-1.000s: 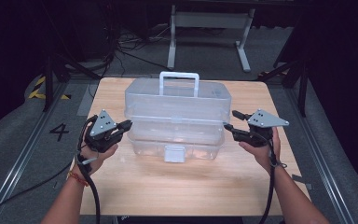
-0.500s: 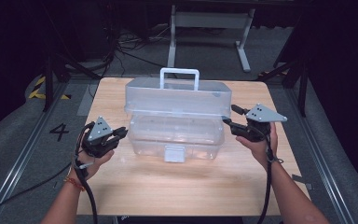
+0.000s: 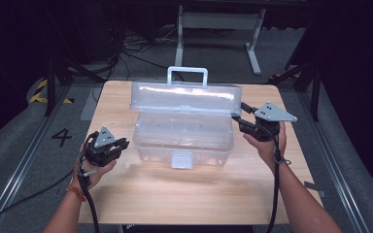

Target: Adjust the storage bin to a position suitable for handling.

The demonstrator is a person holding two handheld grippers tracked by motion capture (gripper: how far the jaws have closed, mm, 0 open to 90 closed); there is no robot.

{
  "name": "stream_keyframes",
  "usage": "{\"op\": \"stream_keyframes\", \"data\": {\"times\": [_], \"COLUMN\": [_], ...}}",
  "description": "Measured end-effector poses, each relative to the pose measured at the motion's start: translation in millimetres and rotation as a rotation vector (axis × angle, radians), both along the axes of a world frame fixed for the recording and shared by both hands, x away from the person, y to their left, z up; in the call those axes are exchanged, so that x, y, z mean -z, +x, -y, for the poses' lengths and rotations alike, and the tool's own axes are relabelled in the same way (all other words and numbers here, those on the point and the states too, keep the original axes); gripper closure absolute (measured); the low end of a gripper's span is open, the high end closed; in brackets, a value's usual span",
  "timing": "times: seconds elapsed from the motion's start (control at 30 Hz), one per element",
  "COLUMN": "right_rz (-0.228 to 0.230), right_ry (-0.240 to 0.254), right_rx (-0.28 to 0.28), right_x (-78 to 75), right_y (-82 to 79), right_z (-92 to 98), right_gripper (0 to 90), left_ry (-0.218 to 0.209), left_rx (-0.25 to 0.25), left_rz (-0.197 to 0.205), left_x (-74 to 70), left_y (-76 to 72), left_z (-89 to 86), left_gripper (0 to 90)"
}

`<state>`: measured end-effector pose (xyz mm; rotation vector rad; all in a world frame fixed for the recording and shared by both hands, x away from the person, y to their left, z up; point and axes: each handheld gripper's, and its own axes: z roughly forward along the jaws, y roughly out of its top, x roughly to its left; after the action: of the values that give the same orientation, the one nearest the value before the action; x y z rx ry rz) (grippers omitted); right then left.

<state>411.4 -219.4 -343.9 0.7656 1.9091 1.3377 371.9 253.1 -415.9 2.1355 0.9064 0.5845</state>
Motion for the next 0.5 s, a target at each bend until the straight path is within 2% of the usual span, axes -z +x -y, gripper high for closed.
{"op": "stream_keyframes", "data": {"times": [0.1, 0.23, 0.43, 0.5], "right_rz": [-0.003, 0.009, 0.028, 0.026], "right_ry": [0.010, 0.019, 0.014, 0.014], "right_rx": [0.006, 0.025, 0.051, 0.061], "right_x": [-1.6, -5.0, -8.4, -9.6], "right_y": [1.6, 4.2, 8.4, 9.9], "right_z": [-0.2, -1.9, -3.6, -5.2], "right_gripper": [56.6, 57.7, 59.3, 59.5], "left_ry": [-0.008, 0.023, 0.019, 0.024], "left_rx": [0.011, 0.016, 0.032, 0.030], "left_rz": [-0.001, 0.005, -0.014, -0.004], "left_x": [1.5, 1.7, 4.1, 3.5], "left_y": [2.2, 3.8, 6.4, 6.9], "left_z": [2.8, 7.9, 10.7, 11.5], "left_gripper": [77.4, 77.2, 76.8, 77.7]}}
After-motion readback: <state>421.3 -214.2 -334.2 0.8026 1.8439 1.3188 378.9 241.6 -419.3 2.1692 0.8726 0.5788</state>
